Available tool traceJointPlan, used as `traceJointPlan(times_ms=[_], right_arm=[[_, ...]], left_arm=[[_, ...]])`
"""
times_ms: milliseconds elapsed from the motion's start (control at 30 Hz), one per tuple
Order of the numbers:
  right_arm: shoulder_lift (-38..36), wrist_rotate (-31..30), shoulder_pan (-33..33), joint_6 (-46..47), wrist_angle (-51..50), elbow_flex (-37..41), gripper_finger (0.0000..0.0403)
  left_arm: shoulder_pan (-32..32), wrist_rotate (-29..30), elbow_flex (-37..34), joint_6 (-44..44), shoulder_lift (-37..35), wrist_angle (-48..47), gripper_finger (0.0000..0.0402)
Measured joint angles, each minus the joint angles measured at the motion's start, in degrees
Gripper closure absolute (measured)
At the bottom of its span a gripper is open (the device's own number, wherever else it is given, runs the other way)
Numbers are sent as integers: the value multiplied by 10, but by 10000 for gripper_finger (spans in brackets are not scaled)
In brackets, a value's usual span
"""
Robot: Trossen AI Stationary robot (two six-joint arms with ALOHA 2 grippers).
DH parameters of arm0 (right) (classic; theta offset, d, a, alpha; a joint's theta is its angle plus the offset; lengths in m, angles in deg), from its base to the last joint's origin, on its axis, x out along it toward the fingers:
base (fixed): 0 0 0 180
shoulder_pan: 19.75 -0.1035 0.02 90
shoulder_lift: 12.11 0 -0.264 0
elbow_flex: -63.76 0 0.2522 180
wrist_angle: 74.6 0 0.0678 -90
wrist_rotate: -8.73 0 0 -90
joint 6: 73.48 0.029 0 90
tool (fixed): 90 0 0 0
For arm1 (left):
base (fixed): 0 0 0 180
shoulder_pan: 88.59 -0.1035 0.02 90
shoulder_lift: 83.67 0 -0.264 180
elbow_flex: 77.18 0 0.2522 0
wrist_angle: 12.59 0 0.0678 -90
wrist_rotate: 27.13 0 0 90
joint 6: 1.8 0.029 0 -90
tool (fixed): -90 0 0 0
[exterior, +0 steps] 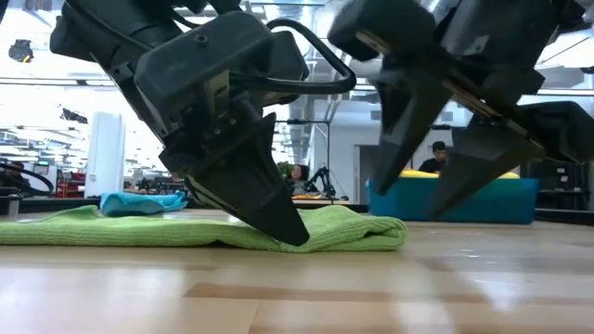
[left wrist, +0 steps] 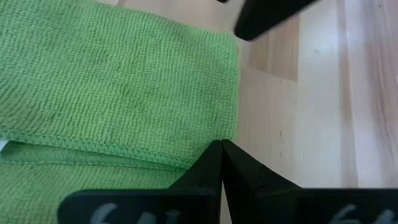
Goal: Fold microfiber towels
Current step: Fold the green microfiber cloth
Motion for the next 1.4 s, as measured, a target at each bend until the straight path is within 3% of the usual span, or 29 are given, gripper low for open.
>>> traceJointPlan(times_ms=[533,1000,1200,1400], right_arm=[[44,11,7,-8,54,-2,178],[48,13,9,-18,58,0,387],[48,15,9,-9,59,0,387],[48,15,9,-9,59,-1,397]], left_arm=[[-1,7,0,-7,0,-7,402],[-1,9,-1,-7,1,-5,402],[-9,-13,-3,-6,-17,-20,401],[-17,-4,-2,-10,-99,-126,401]])
